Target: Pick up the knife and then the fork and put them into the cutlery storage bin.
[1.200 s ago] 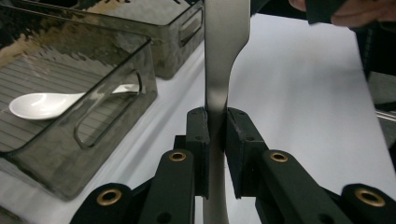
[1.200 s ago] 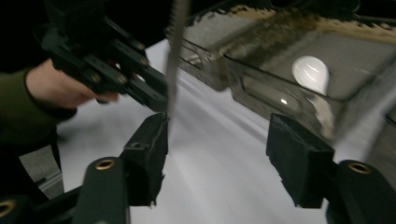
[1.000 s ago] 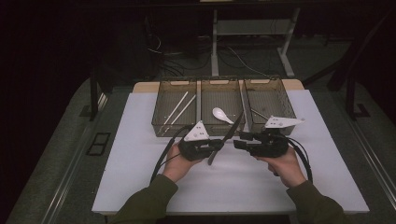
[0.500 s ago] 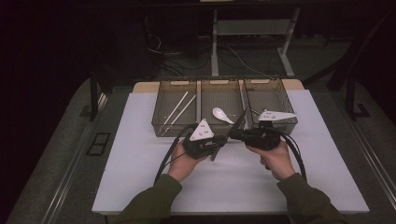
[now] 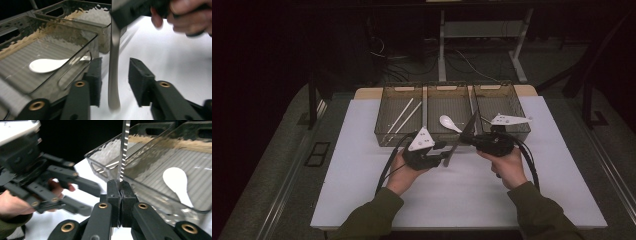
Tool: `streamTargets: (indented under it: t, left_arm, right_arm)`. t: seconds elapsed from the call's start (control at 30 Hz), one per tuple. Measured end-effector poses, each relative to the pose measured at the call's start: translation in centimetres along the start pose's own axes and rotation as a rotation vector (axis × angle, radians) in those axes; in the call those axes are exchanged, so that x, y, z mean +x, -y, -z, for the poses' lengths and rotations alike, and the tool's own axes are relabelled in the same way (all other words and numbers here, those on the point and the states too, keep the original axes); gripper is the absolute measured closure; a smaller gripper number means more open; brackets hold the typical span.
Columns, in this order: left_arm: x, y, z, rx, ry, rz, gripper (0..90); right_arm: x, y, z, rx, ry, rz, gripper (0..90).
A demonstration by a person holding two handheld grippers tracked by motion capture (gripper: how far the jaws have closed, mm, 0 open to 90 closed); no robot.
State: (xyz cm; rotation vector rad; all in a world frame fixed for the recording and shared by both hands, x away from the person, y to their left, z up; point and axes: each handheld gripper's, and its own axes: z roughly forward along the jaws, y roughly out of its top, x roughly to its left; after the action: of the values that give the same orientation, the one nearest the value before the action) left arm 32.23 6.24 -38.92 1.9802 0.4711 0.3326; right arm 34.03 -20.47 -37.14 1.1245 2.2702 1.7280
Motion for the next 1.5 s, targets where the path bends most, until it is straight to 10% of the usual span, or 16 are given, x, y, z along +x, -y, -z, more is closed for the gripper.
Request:
streamTargets:
  t: [0.87, 1.27, 1.5]
  left_arm:
    - [1.0, 7.2, 8.5, 0.072, 0.002, 0.129, 15.0]
    - [1.1, 7.9, 7.7, 0.111, 0.023, 0.155, 1.5]
    - [1.2, 8.0, 7.4, 0.122, 0.036, 0.152, 0.0]
  right_arm:
    - [-7.3, -6.5, 8.7, -0.137, 0.317, -0.044, 88.2]
    - [-11.2, -4.9, 5.6, 0.029, 0.359, -0.150, 88.2]
    - [-12.6, -4.5, 4.3, 0.029, 0.361, -0.189, 87.9]
